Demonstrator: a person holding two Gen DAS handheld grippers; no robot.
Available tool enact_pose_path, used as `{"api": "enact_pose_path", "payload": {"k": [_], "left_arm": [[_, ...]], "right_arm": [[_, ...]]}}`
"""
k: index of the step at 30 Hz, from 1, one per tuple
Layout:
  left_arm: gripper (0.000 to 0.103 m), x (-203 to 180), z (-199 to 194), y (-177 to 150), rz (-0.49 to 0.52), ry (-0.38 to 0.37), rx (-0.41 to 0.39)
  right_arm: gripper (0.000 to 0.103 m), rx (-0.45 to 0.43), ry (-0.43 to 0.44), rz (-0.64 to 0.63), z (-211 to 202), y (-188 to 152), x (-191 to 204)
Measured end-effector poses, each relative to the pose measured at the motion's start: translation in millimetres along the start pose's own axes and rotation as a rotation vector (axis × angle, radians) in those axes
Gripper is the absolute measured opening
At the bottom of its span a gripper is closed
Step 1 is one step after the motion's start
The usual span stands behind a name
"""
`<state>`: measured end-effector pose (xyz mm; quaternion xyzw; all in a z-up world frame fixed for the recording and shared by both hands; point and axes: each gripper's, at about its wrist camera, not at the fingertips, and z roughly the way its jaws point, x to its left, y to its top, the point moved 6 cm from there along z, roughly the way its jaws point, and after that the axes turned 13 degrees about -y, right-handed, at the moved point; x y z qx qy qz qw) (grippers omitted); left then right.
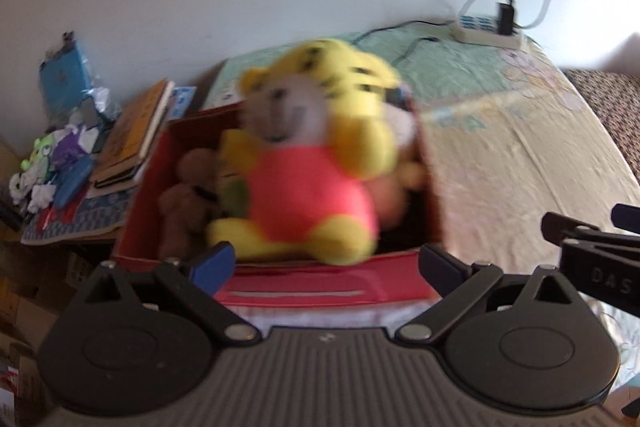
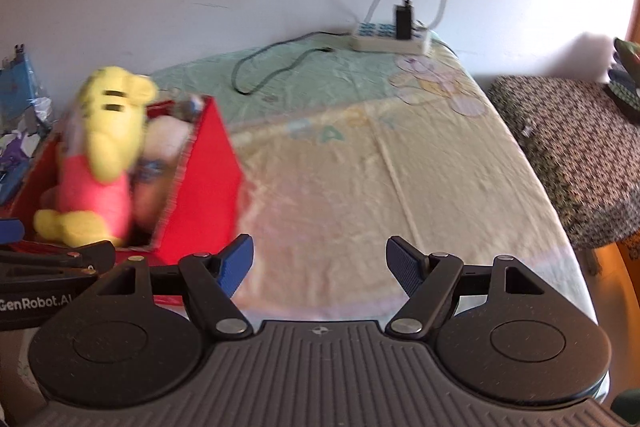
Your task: Organize objects
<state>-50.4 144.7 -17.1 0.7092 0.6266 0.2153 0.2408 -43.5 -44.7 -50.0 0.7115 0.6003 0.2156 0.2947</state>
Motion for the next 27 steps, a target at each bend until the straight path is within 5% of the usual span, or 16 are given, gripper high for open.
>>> {"api": "enact_pose_path", "payload": {"k": [13,27], "left_arm": [[0.099,118.2,6.3,-6.9,-0.07,0.091,0.011],[0.099,154.5,7.5,-15.2,-0.054,0.062,0.016]], "right_arm": [[0.078,-0.04,0.002,-0.063,-19.8,15.3,98.4],[0.084,-0.047,-0.037,-0.002,-31.0,8.1,145.1]]}}
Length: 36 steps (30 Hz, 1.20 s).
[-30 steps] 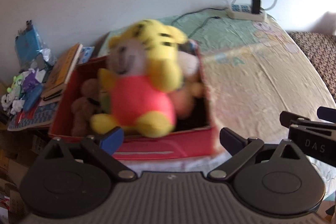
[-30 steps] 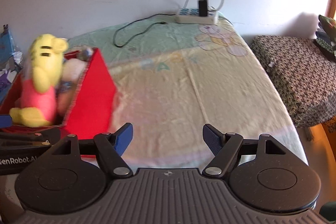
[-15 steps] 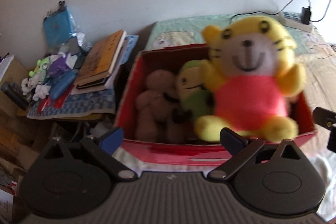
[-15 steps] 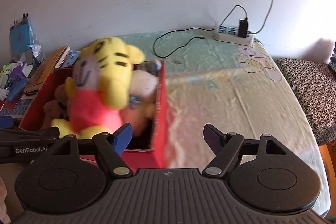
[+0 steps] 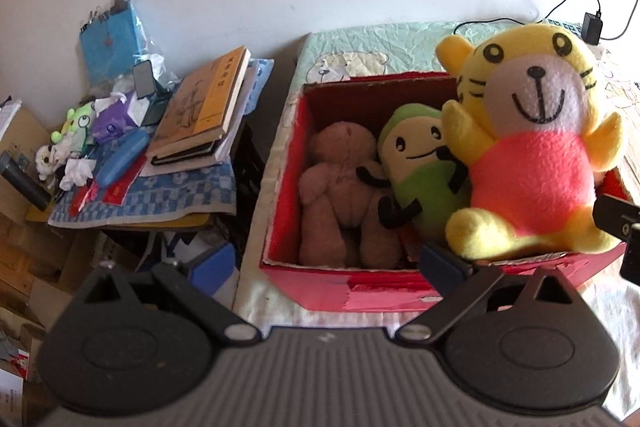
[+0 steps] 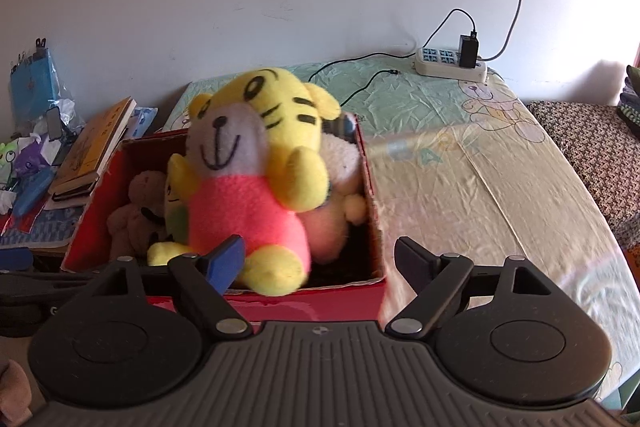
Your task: Organize objects
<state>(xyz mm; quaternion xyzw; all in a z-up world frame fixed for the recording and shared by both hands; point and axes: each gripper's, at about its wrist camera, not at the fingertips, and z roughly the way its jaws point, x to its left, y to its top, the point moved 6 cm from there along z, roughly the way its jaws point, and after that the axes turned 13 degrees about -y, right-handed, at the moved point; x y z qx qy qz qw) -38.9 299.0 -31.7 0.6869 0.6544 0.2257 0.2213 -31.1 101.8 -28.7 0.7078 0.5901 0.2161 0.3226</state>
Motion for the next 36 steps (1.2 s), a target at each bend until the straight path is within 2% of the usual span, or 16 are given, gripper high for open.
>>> {"api": "enact_pose_path", "payload": {"k": [7,13,36], "left_arm": [[0.099,6.3,0.8,2.6,0.0,-0.016,-0.022],[0.099,10.3,10.4,7.4,-0.002,-0.017,-0.019],[0.099,5.5,24.5,10.9,-0.013,-0.045,-0.02]], "right_arm": [[0.083,0.028,-0.008,-0.012,9.3,2.0,10.7],[0.082,0.003,-0.047,-0.034,17.4,6.8,14.0],[0.082,-0.001,-0.039,-0.031,32.4,15.1,19.5]]}}
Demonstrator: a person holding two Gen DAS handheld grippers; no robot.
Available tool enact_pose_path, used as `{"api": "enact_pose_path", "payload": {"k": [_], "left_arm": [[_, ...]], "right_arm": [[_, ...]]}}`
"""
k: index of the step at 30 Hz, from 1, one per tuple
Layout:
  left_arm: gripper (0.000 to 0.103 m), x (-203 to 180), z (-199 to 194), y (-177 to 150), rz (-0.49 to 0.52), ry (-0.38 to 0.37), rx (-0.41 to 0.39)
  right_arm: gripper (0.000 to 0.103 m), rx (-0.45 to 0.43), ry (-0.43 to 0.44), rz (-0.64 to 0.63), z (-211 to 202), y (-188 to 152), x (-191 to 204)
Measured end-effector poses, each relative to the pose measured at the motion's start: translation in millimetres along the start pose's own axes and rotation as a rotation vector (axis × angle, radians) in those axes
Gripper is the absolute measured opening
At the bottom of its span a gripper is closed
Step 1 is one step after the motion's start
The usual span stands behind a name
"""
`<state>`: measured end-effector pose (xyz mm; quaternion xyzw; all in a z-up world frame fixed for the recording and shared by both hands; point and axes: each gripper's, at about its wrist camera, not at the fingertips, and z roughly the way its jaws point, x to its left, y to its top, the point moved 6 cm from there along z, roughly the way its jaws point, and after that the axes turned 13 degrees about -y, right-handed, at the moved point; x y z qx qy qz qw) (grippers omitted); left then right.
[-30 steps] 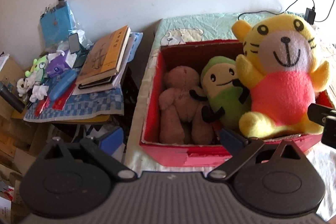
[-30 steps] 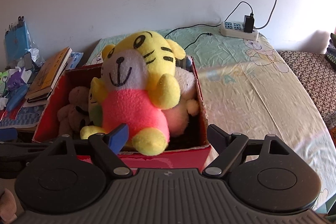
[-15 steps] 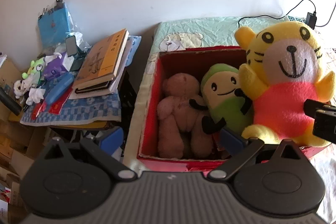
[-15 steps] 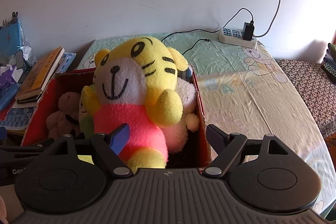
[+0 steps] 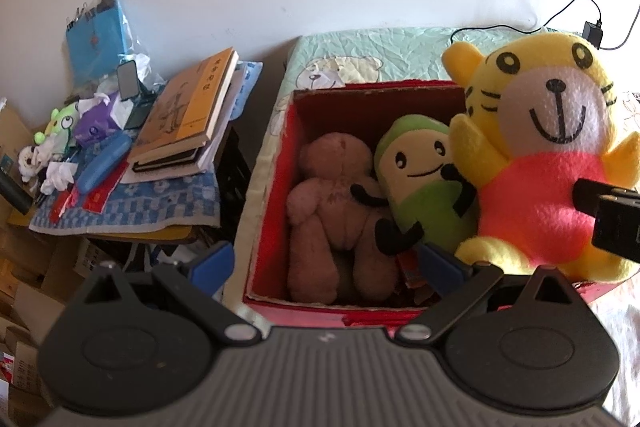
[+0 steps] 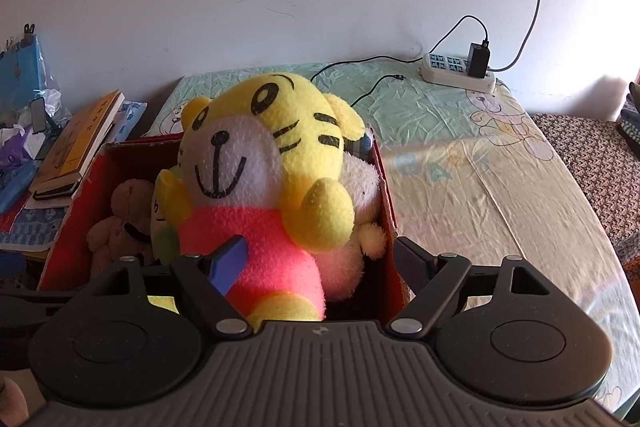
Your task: Organize objects
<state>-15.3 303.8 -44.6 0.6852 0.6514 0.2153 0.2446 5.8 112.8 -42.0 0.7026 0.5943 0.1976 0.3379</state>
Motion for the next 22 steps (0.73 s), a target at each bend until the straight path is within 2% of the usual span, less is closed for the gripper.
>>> {"api": "enact_pose_path", "payload": {"k": [13,22], "left_arm": [[0.099,-0.9,-13.1,-1.2,-0.009,-0.023,-0.012],[0.097,-2.4,-20.1,1.8,0.002,-0.011,-0.041]], "right_arm": [[0.082,0.001,0.025,0.018,-4.3,-6.2,-1.2],[0.082,0.002,0.036,0.016,-7.8,-8.5,2.2]]}}
